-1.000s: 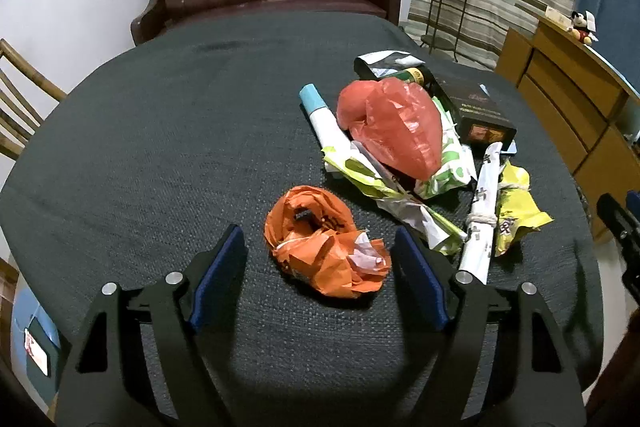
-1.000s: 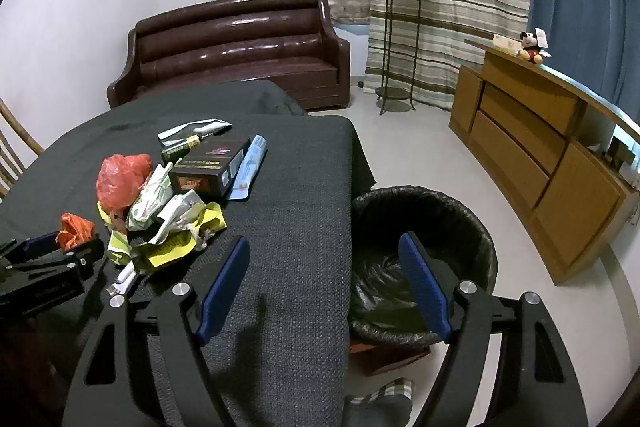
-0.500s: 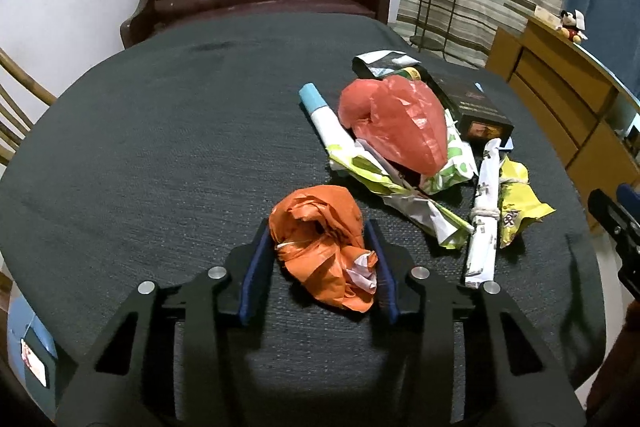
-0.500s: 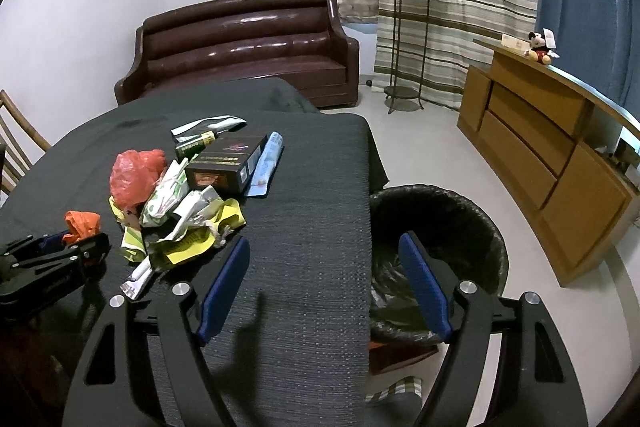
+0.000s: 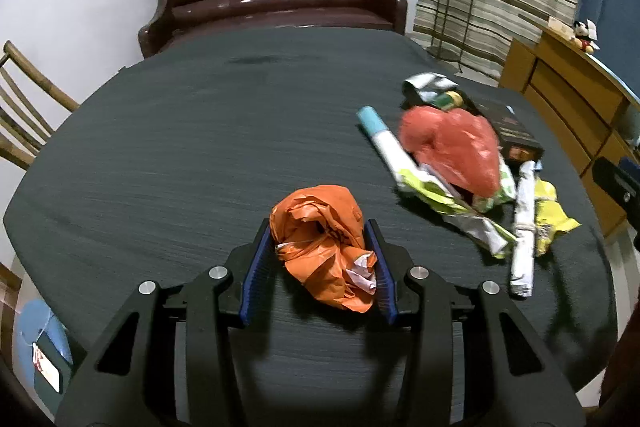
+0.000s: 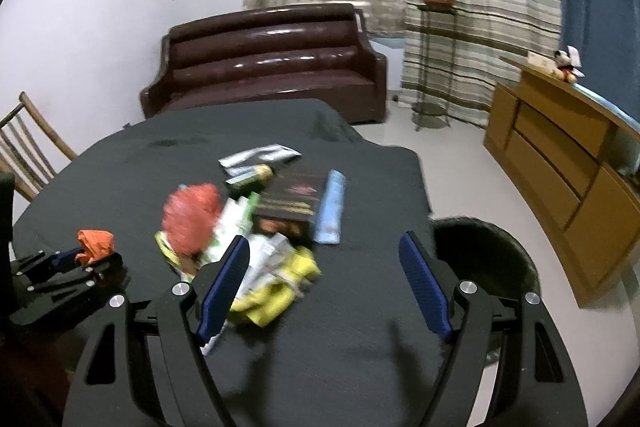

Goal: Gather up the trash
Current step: 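Lift the orange bag with the left gripper while the right gripper grasps the red bag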

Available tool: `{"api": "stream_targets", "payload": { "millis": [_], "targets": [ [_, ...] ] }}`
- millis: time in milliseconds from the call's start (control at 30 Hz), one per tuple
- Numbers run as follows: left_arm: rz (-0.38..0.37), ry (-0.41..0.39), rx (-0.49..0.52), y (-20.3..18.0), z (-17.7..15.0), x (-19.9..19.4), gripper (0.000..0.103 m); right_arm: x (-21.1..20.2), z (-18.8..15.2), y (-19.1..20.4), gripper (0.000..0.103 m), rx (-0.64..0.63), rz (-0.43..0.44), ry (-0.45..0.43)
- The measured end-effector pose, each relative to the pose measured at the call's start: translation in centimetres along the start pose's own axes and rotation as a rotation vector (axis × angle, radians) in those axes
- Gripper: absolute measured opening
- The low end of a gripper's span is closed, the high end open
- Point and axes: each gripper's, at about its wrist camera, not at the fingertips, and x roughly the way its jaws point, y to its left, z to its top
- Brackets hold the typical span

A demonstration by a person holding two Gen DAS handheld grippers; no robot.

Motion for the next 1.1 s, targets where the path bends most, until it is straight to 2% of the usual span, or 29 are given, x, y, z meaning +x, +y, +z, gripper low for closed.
{"api": "stream_targets", "payload": {
  "millis": [333, 633, 667, 800, 900, 967, 1000, 1100],
  "targets": [
    [0.070, -0.024, -0.054, 4.8, 1.7, 0.3, 0.044, 2.5, 2.6, 5.4, 0.075, -0.069, 0.086, 0.000],
    [0.101, -0.023, -0.092, 8.0, 2.5, 1.3, 0.044, 6.7, 3.3, 8.6, 0.074, -0.126, 0.112, 0.100],
    [0.101, -0.020, -0.093, 8.1, 2.6, 1.4, 0.044, 6.9, 3.2, 8.8, 0.072, -0.130, 0.112, 0.112],
    [0.091, -0.012, -0.097, 8.3, 2.6, 1.8, 0.044, 8.1, 2.8, 9.1, 0.051, -0.129, 0.127, 0.173],
    [0.081, -0.007, -0.100, 8.4, 2.6, 2.2, 0.044, 8.6, 2.5, 8.9, 0.042, -0.109, 0.145, 0.210],
    [0.077, -0.006, -0.098, 8.2, 2.7, 2.3, 0.044, 8.6, 2.3, 9.2, 0.036, -0.116, 0.150, 0.213],
    [0.075, -0.006, -0.098, 8.1, 2.6, 2.4, 0.044, 8.4, 2.3, 9.3, 0.029, -0.123, 0.151, 0.206],
    [0.067, -0.008, -0.092, 7.9, 2.6, 2.3, 0.044, 8.2, 2.4, 9.4, 0.026, -0.122, 0.160, 0.193]
  ]
}}
